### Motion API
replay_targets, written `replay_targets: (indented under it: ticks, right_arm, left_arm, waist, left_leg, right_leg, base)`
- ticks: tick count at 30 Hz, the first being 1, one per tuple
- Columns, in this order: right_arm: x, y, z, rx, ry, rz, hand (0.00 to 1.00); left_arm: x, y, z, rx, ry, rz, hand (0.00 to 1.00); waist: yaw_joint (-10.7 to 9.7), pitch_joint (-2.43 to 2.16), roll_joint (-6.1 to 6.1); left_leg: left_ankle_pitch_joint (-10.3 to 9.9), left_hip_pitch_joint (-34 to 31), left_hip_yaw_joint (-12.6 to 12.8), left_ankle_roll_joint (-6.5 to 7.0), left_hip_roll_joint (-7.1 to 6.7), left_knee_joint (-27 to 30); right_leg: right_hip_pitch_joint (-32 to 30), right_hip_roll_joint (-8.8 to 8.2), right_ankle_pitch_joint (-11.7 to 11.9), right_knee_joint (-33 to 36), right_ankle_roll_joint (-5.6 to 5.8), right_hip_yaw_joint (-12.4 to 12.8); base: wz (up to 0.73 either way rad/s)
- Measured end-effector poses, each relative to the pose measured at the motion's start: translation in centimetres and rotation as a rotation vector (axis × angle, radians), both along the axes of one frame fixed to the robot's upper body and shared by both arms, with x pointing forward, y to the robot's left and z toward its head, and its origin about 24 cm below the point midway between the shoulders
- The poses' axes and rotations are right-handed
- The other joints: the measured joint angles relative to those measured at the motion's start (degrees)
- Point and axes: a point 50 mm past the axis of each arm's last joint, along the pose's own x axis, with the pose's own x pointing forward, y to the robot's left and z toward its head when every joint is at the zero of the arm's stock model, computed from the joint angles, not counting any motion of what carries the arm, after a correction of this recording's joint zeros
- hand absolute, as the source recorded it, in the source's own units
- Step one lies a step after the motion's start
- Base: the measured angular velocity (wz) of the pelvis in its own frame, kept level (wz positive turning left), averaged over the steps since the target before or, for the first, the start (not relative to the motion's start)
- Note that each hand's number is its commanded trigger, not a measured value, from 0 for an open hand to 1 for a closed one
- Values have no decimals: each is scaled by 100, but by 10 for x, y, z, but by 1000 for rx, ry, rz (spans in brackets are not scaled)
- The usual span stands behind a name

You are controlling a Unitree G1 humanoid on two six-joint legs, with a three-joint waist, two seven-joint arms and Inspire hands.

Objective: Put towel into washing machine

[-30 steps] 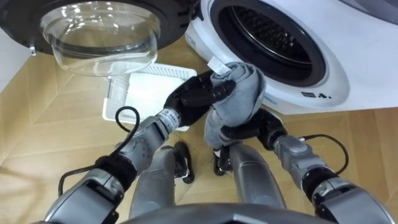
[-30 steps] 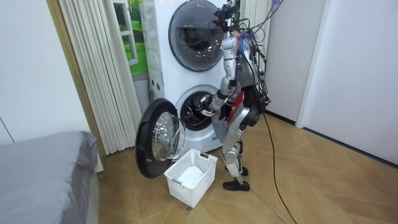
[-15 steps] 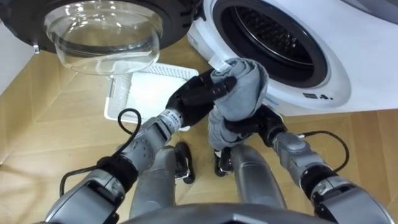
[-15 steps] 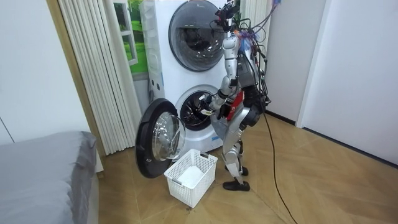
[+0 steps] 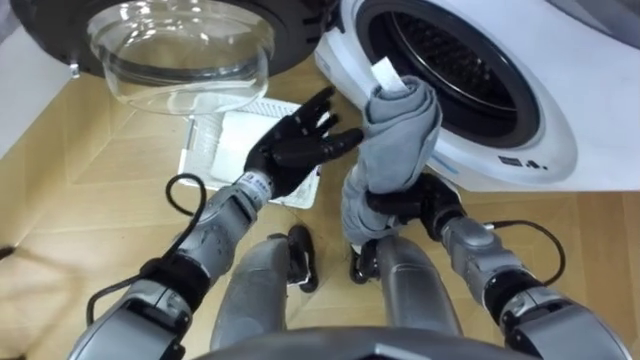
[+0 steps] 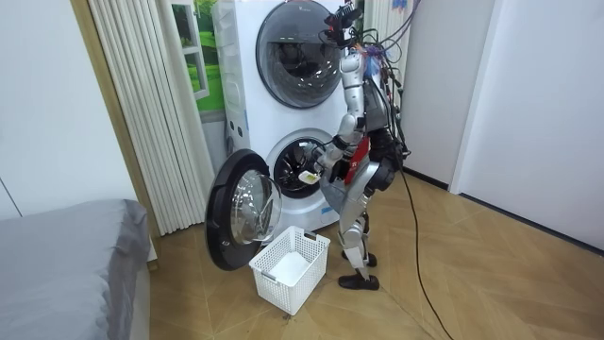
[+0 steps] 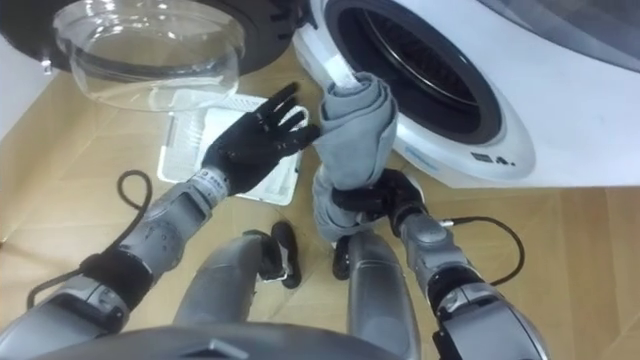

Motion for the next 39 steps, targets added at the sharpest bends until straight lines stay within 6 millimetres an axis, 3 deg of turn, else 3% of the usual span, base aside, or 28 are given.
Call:
replay_targets:
  ticks: [7, 15, 18, 22, 33, 39]
  right_arm:
    - [3, -10, -1, 114, 62, -131, 100]
    - [12, -16, 3, 203, 107, -196, 100]
    - [16, -31, 8, 231, 115, -275, 100]
    - [20, -44, 13, 265, 104, -346, 100]
    - [27, -49, 20, 499, 64, -578, 100]
    - [48, -58, 38, 663, -42, -782, 100]
  left_arm:
    - [-2, 2, -2, 111, 4, 1, 0]
    - [3, 6, -1, 120, 8, 25, 0]
    - [3, 3, -1, 123, 23, 3, 0]
    - [3, 3, -2, 127, 42, -5, 0]
    - [11, -4, 3, 141, 57, 1, 0]
    - [12, -1, 7, 147, 52, 34, 0]
  waist:
    - [75, 38, -59]
    - [136, 117, -183]
    - [240, 159, -226]
    - [373, 160, -226]
    - [370, 196, -283]
    - [363, 206, -357]
  left_leg:
    - [65, -104, -150, 3, -90, -40]
    - [74, -195, -201, 6, -111, 16]
    - [80, -282, -216, 17, -197, 100]
    - [102, -418, -245, 48, -263, 135]
    - [123, -575, -350, 65, -343, 243]
    - [138, -753, -256, 95, -390, 313]
  right_leg:
    - [-45, -77, -8, -12, 7, -140]
    - [-103, -122, -38, 69, -5, -207]
    - [-234, -240, -140, 294, 9, -219]
    - [-395, -322, -182, 430, 14, -241]
    - [-495, -419, -236, 559, 30, -344]
    - [-788, -511, -282, 794, 25, -256]
  base:
    - [12]
    - [5]
    - [14]
    - [12]
    - [6]
    - [0]
